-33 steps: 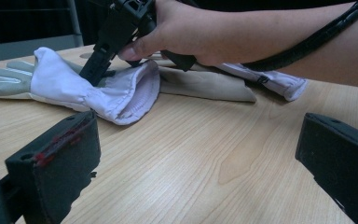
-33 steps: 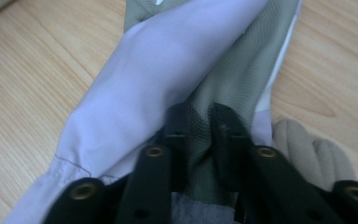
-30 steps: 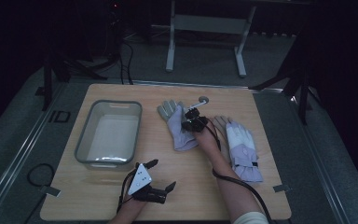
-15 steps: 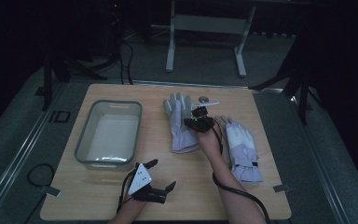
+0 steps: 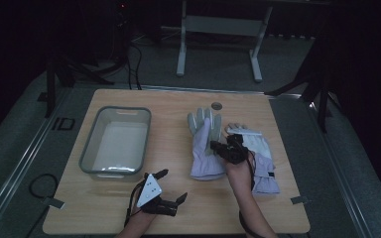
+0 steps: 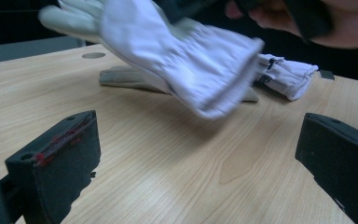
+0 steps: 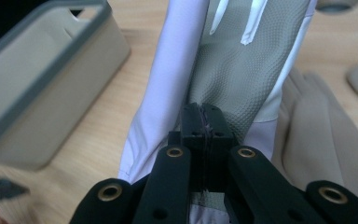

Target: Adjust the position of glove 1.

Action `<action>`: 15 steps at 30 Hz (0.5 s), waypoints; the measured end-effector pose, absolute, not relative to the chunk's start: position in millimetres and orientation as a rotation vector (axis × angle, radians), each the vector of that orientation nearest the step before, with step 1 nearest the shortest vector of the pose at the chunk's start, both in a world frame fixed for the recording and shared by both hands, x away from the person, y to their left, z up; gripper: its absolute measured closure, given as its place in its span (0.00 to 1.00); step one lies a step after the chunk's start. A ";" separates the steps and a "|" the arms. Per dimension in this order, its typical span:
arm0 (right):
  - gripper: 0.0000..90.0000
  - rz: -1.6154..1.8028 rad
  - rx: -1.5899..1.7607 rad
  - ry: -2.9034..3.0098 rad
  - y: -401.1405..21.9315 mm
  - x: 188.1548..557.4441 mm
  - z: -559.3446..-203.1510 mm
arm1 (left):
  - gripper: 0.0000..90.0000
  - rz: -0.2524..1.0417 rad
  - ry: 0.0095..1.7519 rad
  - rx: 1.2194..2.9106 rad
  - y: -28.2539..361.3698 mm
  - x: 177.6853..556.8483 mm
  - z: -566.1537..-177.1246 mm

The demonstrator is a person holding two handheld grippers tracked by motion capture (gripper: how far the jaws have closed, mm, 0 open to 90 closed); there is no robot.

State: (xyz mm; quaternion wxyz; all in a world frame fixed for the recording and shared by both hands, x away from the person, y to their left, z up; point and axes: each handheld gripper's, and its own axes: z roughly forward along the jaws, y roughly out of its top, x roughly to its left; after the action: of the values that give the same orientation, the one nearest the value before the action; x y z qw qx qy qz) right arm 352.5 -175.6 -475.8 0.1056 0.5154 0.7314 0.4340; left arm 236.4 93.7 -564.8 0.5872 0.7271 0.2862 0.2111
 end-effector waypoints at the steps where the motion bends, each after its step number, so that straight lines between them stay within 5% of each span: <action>1: 1.00 1.267 1.523 2.150 -176.7 348.2 -479.5 | 0.00 0.493 0.666 1.694 93.7 236.4 -564.8; 15: 0.99 1.173 1.618 2.159 -175.0 346.4 -529.9 | 0.00 0.494 0.663 1.696 93.6 236.2 -564.8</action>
State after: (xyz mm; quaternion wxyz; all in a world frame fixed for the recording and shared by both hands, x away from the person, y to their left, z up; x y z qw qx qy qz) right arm 346.4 -175.0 -529.9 0.0997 0.5472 0.7302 0.3967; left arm 236.2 93.6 -564.8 0.5871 0.7277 0.2844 0.2119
